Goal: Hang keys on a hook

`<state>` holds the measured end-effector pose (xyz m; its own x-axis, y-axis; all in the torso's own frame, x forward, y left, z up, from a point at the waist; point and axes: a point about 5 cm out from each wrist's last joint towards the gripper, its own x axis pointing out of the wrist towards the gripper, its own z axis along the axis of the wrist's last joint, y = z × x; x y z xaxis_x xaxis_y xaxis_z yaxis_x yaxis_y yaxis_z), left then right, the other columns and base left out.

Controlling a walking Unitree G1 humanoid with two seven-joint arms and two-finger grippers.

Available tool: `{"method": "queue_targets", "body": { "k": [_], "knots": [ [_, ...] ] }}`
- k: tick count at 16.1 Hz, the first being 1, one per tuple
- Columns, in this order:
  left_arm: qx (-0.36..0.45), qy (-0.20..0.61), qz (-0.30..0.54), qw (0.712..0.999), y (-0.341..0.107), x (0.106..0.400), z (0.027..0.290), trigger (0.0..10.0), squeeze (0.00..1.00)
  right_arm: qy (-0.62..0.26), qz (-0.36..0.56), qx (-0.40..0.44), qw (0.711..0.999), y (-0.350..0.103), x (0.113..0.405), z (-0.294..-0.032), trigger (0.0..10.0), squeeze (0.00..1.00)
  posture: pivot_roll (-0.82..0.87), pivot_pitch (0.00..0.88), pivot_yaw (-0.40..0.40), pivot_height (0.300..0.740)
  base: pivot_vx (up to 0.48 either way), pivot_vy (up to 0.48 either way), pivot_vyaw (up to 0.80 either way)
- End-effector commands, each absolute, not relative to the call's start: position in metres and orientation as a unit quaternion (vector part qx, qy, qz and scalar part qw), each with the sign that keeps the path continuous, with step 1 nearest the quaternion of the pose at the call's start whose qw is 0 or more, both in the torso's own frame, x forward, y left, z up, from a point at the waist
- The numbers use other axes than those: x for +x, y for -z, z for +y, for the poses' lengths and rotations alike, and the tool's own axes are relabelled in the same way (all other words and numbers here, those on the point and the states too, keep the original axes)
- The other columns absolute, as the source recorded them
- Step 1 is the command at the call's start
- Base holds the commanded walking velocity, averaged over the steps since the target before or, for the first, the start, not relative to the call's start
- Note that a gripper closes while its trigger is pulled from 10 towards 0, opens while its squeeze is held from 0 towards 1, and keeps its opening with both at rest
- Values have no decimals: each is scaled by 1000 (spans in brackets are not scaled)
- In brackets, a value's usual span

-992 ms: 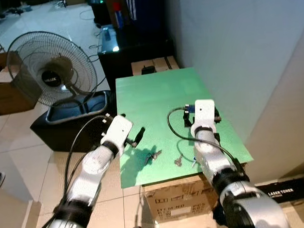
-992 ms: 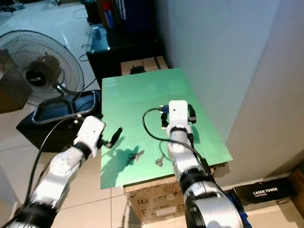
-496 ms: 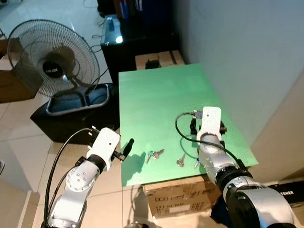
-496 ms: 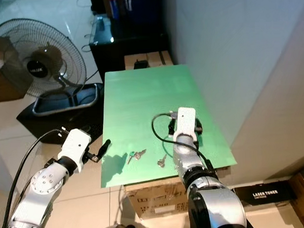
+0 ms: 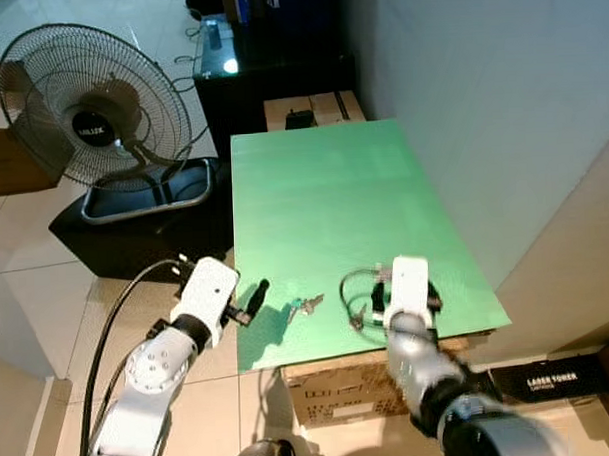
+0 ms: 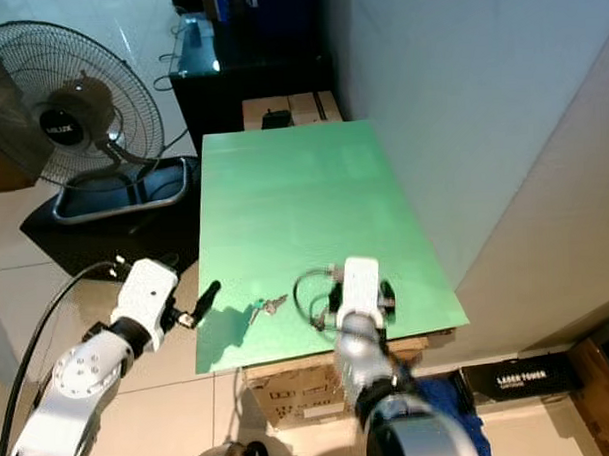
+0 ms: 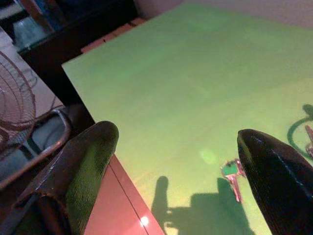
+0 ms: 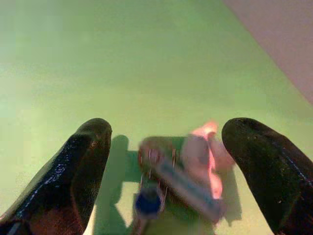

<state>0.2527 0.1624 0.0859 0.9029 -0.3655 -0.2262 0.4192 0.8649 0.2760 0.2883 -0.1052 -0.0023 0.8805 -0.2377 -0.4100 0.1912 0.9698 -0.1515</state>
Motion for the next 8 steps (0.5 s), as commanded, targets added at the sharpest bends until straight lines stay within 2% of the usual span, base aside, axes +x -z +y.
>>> {"method": "queue_targets", "body": {
  "k": [1, 8],
  "knots": [
    [160, 209, 81, 961, -90, 251, 161, 10000, 0, 104, 202, -63, 972, -1, 290, -99, 10000, 0, 85, 144, 96, 740, 0, 0, 0],
    [176, 223, 108, 953, -93, 235, 177, 10000, 0, 116, 231, -103, 961, 21, 265, -112, 10000, 0, 105, 217, 170, 740, 0, 0, 0]
  ]
}}
